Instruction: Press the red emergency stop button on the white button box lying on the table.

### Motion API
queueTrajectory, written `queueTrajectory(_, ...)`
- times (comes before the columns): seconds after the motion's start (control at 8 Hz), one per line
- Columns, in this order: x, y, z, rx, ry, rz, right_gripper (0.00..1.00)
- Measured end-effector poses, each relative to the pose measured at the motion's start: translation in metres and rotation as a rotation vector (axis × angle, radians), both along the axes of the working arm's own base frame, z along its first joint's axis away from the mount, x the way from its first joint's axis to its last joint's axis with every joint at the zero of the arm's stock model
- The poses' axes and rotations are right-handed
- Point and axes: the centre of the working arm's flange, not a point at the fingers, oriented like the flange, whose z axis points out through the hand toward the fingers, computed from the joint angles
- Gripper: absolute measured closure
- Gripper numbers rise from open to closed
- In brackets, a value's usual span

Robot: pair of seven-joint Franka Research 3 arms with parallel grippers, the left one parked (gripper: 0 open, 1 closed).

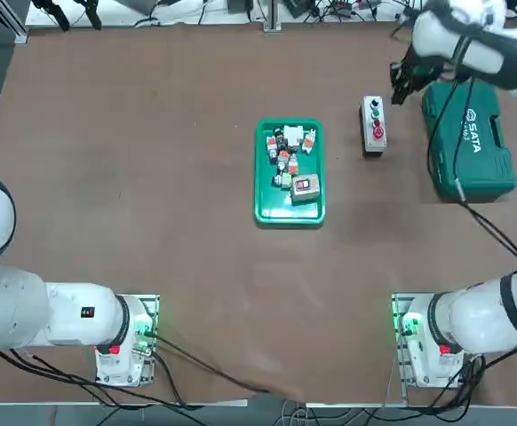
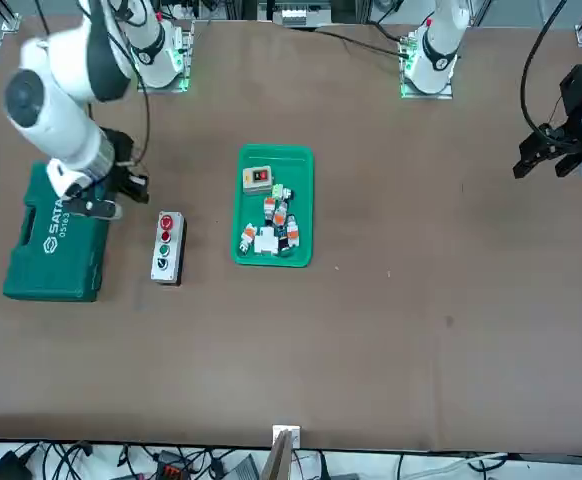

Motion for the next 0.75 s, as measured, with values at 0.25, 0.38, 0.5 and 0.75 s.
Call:
queueTrajectory(0.25, -0.01, -0.003, -0.039, 0.0, -0.032, -0.005, 0.99)
queueTrajectory(0.38, -0.011, -0.002, -0.051, 0.0, -0.037, -0.005, 0.99)
queueTrajectory(0.5, -0.008, 0.0, -0.059, 0.0, -0.048, -0.004, 0.99)
queueTrajectory(0.75, -0.005, 0.006, -0.08, -0.003, -0.053, 0.005, 0.99)
